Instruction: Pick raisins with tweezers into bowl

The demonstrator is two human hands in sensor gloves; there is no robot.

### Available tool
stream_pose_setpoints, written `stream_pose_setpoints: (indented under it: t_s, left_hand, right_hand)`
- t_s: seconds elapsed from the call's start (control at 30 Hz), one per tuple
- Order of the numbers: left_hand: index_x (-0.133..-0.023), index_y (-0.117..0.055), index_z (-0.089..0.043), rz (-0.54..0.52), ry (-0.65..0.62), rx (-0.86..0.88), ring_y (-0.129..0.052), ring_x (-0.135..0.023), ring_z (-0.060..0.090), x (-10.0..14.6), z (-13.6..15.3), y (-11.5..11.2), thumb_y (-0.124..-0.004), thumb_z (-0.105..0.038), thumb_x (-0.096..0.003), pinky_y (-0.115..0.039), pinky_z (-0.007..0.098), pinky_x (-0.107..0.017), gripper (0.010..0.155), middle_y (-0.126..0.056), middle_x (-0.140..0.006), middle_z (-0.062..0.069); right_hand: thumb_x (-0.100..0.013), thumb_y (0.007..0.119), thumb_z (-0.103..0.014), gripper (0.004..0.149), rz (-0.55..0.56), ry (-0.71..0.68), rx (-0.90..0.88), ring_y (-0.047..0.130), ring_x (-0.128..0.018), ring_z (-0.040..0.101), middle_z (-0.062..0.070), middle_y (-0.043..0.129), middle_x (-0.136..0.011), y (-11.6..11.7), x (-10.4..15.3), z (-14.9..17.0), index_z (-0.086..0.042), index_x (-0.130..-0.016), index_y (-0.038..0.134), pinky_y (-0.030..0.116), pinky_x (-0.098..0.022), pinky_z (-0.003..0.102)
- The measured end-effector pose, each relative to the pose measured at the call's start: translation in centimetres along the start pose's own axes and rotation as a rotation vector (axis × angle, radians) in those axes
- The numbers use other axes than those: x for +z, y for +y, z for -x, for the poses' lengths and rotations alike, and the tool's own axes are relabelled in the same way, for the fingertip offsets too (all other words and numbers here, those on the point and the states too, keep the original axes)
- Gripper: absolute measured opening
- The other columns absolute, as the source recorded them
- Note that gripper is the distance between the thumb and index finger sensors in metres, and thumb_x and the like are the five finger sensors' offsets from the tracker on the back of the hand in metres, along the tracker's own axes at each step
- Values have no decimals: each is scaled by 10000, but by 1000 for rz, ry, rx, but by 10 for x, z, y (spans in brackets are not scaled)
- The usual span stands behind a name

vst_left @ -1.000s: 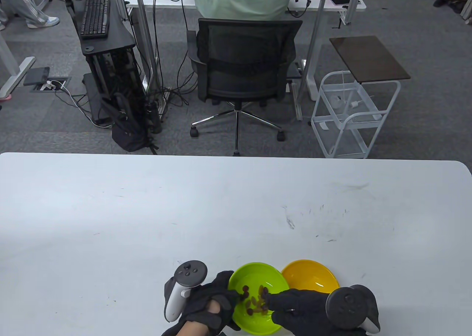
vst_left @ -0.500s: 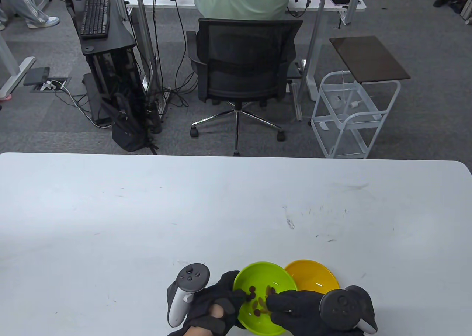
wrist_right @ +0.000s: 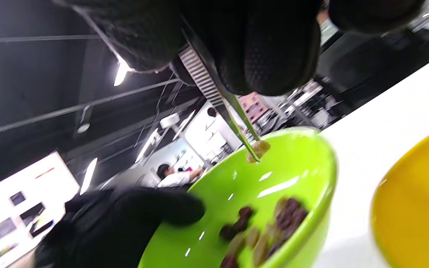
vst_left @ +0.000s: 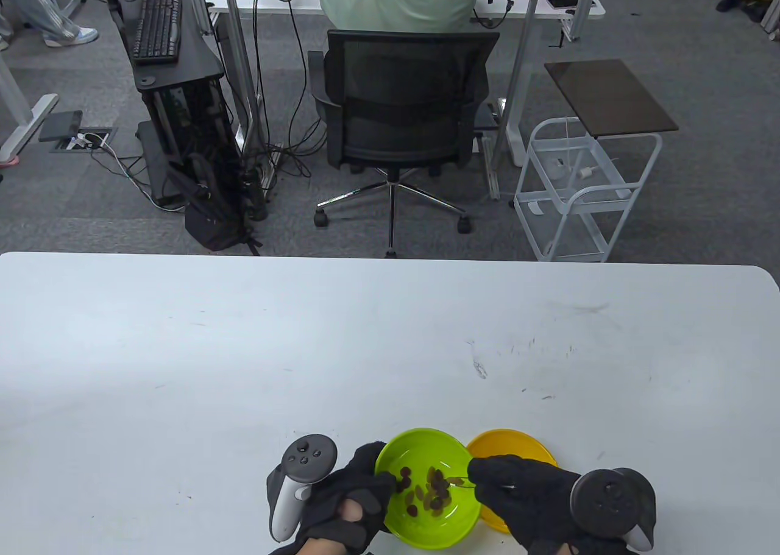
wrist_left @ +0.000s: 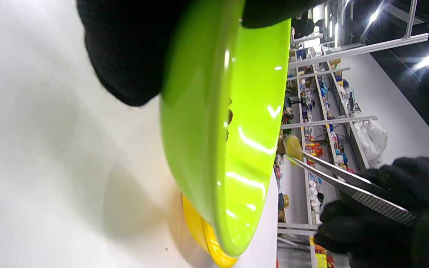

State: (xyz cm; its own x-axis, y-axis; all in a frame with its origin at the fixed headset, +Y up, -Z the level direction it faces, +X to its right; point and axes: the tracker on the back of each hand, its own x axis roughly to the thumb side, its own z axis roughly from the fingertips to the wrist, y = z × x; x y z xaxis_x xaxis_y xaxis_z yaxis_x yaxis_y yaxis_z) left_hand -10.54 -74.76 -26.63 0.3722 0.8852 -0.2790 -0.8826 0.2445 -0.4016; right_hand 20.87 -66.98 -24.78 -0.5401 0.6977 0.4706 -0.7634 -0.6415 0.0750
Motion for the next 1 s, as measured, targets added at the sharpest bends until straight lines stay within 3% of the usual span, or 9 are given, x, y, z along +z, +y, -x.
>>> stream_pose_setpoints:
  t_s: [0.1,0.27,0.53,0.73,0.9,1.0]
  left_hand:
    - [-1094,-406,-122,-29,7,16,-972,-801,383,0,1,4,-672,-298,-507,-967,334,-449,668,-592,-1066,136]
    - [-1095,-405,-125,-31,11,48,-969,-805,380,-1,3,7,-667,-299,-511,-963,335,-456,664,-589,-1069,134]
    - [-1096,-411,-124,-11,7,36,-973,-801,382,-1,3,4,-664,-292,-512,-963,339,-455,658,-596,-1067,135]
    - [-1096,-411,-124,-13,9,41,-971,-803,383,-1,3,4,-663,-292,-513,-964,340,-454,657,-597,-1067,135]
    - [-1097,-408,-125,-1,10,36,-971,-807,380,-2,2,1,-662,-294,-515,-965,336,-458,657,-593,-1069,132]
    - [-1097,-406,-123,9,8,34,-972,-806,381,-2,1,0,-662,-293,-516,-967,335,-459,658,-593,-1069,134]
  right_hand:
    - [-499,858,-419,383,33,100,81,1002,-521,313,90,915,-777,-13,1,29,-218,-819,923,813,-359,518]
    - [-501,860,-417,385,-5,279,174,1004,-516,313,85,920,-771,-17,6,73,-210,-818,926,815,-355,518]
    - [-501,862,-421,388,-64,376,220,1006,-515,312,81,920,-771,-6,6,94,-211,-820,926,816,-354,515]
    - [-493,878,-432,406,11,324,157,1006,-497,313,80,922,-762,-15,6,83,-204,-825,926,818,-346,514]
    - [-496,875,-437,406,93,153,44,1008,-494,307,78,921,-763,-22,5,41,-207,-827,923,822,-343,507]
    - [-500,872,-436,406,59,63,17,1003,-510,307,75,914,-774,-17,2,12,-212,-835,917,817,-355,509]
